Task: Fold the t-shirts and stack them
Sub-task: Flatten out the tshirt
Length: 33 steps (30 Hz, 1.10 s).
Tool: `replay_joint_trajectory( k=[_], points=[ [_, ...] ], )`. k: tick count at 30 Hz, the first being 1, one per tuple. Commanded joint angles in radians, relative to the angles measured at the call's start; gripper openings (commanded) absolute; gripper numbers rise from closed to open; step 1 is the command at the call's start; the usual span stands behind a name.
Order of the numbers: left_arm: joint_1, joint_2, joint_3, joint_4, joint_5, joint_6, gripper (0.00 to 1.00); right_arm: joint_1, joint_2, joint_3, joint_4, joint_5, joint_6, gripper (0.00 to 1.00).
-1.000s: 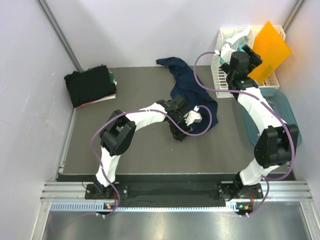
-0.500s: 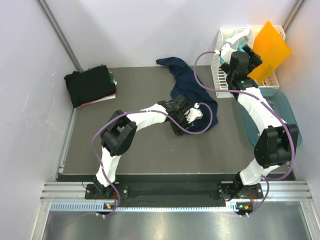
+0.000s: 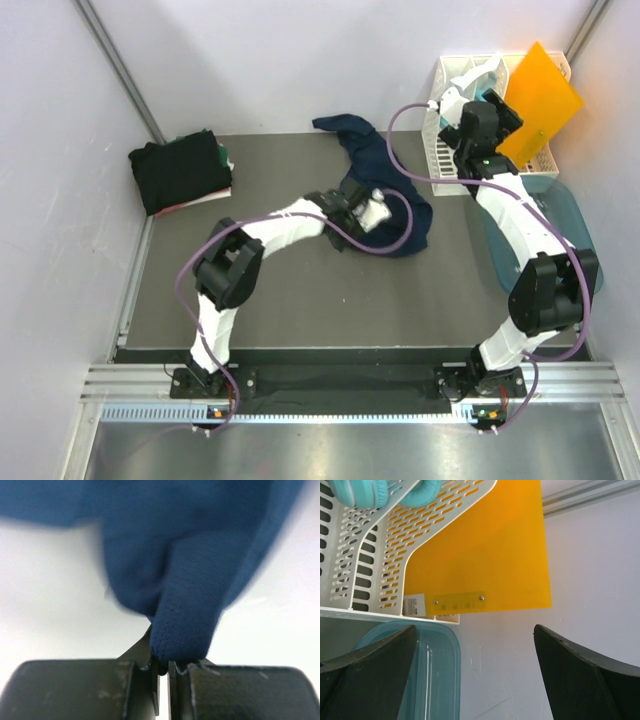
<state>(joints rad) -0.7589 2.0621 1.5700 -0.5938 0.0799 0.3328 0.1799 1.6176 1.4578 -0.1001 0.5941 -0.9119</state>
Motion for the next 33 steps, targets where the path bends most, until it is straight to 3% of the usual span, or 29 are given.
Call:
replay_joint_trajectory(
  k=[1,8,14,21,27,29,33],
  points=[
    [0.177,-0.172,0.143,-0.11,-0.166,0.043,0.0,-0.011,-0.044,0.015,-0.039,-0.056,0.03,1.0],
    [0.394,-0.185,0.369,-0.374,-0.23,0.162,0.0,-0.007,-0.021,0.035,-0.089,-0.105,0.041,1.0],
    [0.542,-0.181,0.378,-0.474,-0.322,0.202,0.0,0.001,0.001,0.047,-0.142,-0.152,0.07,1.0],
    [0.642,-0.143,0.344,-0.528,-0.477,0.241,0.0,0.012,0.036,0.102,-0.231,-0.204,0.102,1.0],
    [0.685,-0.097,0.393,-0.529,-0.511,0.23,0.0,0.03,0.064,0.196,-0.541,-0.565,0.177,0.98],
    [0.682,-0.076,0.409,-0.558,-0.479,0.207,0.0,0.056,0.065,0.167,-0.579,-0.678,0.189,0.93],
    [0.678,-0.039,0.44,-0.595,-0.425,0.166,0.0,0.145,0.019,0.024,-0.557,-0.752,0.156,0.92]
  ],
)
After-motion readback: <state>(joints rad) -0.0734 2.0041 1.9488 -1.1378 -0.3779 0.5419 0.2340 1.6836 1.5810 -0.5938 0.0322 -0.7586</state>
